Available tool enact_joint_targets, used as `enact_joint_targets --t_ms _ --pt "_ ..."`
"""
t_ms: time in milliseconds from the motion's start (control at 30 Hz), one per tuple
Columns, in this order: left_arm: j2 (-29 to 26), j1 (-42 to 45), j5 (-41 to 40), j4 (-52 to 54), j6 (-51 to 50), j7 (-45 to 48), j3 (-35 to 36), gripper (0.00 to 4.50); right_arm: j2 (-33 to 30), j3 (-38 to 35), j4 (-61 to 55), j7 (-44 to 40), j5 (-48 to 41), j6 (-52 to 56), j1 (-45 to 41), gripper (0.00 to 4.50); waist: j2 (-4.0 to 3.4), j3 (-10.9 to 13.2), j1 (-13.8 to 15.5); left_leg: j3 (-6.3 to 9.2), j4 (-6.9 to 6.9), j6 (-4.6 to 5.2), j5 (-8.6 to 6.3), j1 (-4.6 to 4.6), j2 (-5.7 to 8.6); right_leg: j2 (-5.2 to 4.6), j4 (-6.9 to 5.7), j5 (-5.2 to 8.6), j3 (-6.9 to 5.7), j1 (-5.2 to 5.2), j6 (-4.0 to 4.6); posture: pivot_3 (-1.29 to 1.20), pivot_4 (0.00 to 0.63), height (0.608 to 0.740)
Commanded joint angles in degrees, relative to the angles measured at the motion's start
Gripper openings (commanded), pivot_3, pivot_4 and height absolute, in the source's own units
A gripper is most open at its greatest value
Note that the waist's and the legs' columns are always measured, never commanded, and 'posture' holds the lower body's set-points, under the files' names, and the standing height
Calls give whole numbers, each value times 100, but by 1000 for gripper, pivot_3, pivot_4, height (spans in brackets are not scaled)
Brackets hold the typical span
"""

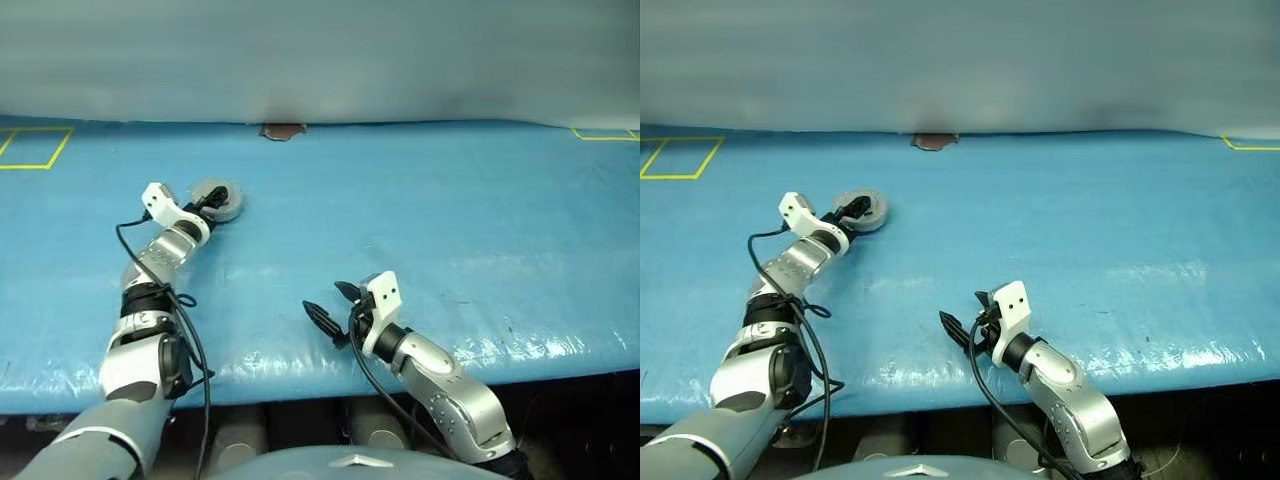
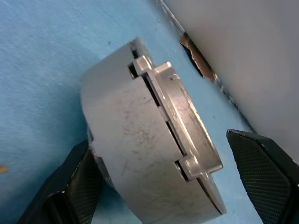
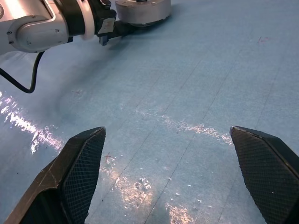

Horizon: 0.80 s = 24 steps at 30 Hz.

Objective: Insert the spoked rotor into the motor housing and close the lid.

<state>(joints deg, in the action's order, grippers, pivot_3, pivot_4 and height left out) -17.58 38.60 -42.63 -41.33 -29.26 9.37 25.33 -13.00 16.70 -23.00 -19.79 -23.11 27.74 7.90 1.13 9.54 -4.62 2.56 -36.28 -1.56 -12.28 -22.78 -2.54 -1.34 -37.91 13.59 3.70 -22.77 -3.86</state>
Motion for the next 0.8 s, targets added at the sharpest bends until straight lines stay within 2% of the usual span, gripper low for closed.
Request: enact_joint_targets --t_ms 33,200,300,433,533,667,800 --pt "-302 -655 167 568 -609 -426 139 4475 65 8 -65 -85 2 -14 -63 4500 3 -4 -10 -7 10 -1 1 11 0 0 0 1 8 1 1 0 150 740" --pt "-605 -1653 22 1984 -1605 -310 27 4475 91 -15 -59 -128 -27 49 -77 4500 1 -14 -21 -25 38 -3 -1 22 -5 0 5 7 21 -7 9 0 150 740" --pt "-955 -2500 400 3189 -1497 383 -621 4475 73 -9 -44 -186 38 -58 -90 4500 -1 -18 -23 -34 39 -13 -7 22 -7 -1 6 14 28 -12 15 0 150 740" --pt "-1005 -3496 1084 4528 -127 1245 -1291 4475 67 -3 34 -190 355 -524 -56 4500 5 -19 86 -54 40 -23 -13 14 -8 -12 12 34 34 -20 50 0 150 740" --pt "-723 -4238 2065 5210 1353 1256 -1859 4475 141 -7 243 66 882 -1195 39 4500 18 -26 201 -59 36 -23 -13 -6 -6 -17 19 35 34 -42 52 0 150 740" --pt "-310 -4953 2941 5520 2624 1119 -2355 4475 296 -188 595 397 1360 -1989 151 4500 30 -33 310 -73 32 -24 -13 -62 -6 -22 20 33 42 -95 49 0 150 740" --pt "128 -5338 2920 5423 3616 1321 -2433 4475 176 -368 684 153 1351 -2435 244 4500 29 -32 326 -74 30 -23 -13 -75 -8 -19 20 32 42 -106 48 0 150 740"
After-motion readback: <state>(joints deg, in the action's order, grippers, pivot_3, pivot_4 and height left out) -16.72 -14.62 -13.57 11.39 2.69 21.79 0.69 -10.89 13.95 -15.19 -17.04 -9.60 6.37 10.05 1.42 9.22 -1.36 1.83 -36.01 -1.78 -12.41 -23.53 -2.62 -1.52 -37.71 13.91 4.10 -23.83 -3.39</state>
